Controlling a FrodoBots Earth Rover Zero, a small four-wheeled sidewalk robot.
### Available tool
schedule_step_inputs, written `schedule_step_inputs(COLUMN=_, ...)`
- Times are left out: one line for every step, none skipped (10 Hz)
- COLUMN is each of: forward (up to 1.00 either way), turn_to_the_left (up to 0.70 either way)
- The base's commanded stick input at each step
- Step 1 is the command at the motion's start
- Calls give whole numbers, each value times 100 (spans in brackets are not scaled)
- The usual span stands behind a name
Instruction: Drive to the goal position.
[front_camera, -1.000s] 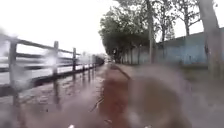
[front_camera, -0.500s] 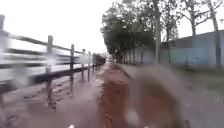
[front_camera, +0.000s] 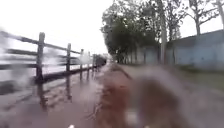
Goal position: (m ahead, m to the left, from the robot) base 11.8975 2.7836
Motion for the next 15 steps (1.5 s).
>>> schedule_step_inputs(forward=100, turn_to_the_left=0)
schedule_step_inputs(forward=100, turn_to_the_left=0)
schedule_step_inputs(forward=100, turn_to_the_left=0)
schedule_step_inputs(forward=100, turn_to_the_left=0)
schedule_step_inputs(forward=100, turn_to_the_left=0)
schedule_step_inputs(forward=100, turn_to_the_left=0)
schedule_step_inputs(forward=100, turn_to_the_left=0)
schedule_step_inputs(forward=100, turn_to_the_left=0)
schedule_step_inputs(forward=100, turn_to_the_left=0)
schedule_step_inputs(forward=100, turn_to_the_left=0)
schedule_step_inputs(forward=100, turn_to_the_left=0)
schedule_step_inputs(forward=100, turn_to_the_left=0)
schedule_step_inputs(forward=100, turn_to_the_left=0)
schedule_step_inputs(forward=100, turn_to_the_left=0)
schedule_step_inputs(forward=100, turn_to_the_left=0)
